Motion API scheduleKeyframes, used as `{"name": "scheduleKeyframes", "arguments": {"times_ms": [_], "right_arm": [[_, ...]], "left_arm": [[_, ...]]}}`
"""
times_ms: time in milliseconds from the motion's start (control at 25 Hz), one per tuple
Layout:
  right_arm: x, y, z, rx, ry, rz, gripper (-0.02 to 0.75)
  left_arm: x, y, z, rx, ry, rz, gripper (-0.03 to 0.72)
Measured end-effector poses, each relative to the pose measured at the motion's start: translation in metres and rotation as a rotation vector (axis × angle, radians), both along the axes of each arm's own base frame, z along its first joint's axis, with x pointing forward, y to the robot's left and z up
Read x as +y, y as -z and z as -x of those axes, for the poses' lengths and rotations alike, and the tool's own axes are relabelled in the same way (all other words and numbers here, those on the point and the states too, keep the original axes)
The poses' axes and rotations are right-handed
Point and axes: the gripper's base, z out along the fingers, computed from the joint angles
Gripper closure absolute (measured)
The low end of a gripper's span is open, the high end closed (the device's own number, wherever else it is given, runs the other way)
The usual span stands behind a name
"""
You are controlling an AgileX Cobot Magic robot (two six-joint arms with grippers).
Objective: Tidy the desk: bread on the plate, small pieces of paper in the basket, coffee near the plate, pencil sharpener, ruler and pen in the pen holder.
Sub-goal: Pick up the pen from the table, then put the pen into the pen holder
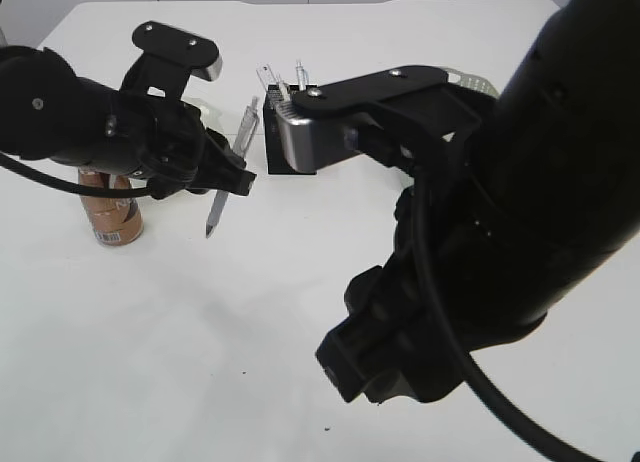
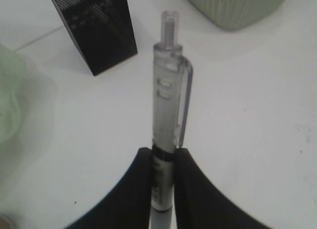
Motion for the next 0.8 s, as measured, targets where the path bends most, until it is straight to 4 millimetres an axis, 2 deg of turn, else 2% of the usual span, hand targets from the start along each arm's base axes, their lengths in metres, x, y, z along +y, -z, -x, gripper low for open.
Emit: {"name": "scheduleKeyframes", "arguments": {"times_ms": [200, 400, 560, 800], "right_arm": [[0.000, 0.000, -0.001, -0.014, -0.001, 0.003, 0.354], [-0.001, 0.000, -0.002, -0.026, -0.002, 0.011, 0.354], [-0.001, 0.000, -0.003, -0.032, -0.003, 0.016, 0.354], [-0.002, 0.000, -0.005, -0.053, -0.004, 0.019, 0.354]], "left_arm": [[0.003, -0.002, -0.001, -0.160, -0.038, 0.079, 0.615], [0.002, -0.021, -0.010, -0.375, -0.076, 0.183, 0.615], [0.002, -0.027, -0.016, -0.479, -0.109, 0.240, 0.615], [-0.009, -0.028, -0.040, -0.559, -0.128, 0.282, 0.615]]}}
